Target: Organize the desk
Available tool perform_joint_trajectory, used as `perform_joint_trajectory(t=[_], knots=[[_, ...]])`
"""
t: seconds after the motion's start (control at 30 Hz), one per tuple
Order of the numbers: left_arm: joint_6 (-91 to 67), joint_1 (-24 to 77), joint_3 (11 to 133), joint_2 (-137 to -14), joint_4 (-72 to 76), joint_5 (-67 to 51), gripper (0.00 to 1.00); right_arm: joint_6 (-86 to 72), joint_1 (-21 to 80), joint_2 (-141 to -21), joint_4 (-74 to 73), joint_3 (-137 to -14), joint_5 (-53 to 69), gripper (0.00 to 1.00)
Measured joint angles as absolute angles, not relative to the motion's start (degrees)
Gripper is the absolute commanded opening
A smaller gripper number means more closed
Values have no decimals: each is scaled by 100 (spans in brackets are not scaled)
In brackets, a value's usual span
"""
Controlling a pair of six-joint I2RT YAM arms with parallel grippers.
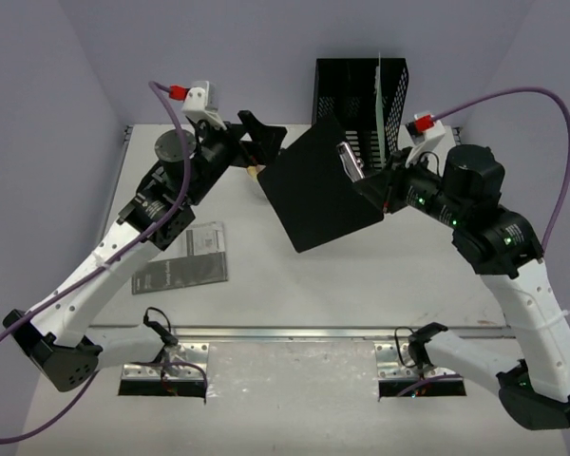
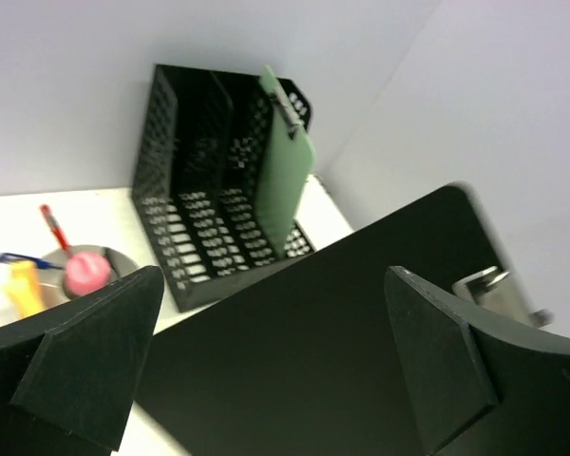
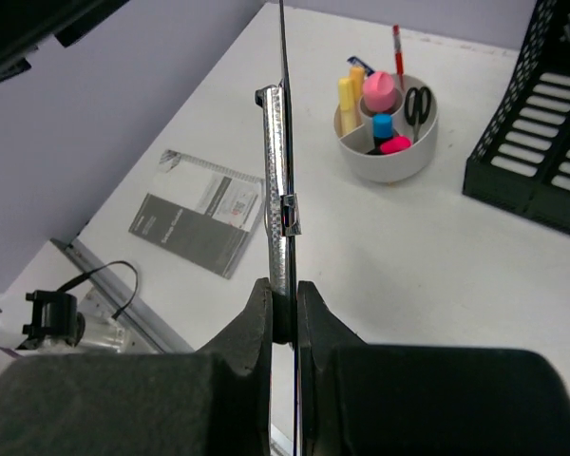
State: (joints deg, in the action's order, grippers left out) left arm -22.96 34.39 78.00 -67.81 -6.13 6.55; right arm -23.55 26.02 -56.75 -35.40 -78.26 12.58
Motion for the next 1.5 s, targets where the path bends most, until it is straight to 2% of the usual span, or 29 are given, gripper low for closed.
perform_joint_trajectory(t=[0.33,0.7,1.1,1.5], knots=[[-862,3439,7762,-6687,-1253,1205,100,-1481,2602,-6215,-4574,-9271,-403,1],[-499,3439,7540,-6753,-1481,1463,100,-899,2602,-7061,-4777,-9647,-1938,1],[-478,3439,7227,-6702,-1505,1579,100,-670,2359,-8007,-4134,-10160,-2274,1],[-475,3439,6976,-6534,-1400,1619,100,-869,1459,-9087,-3852,-11209,-1625,1]])
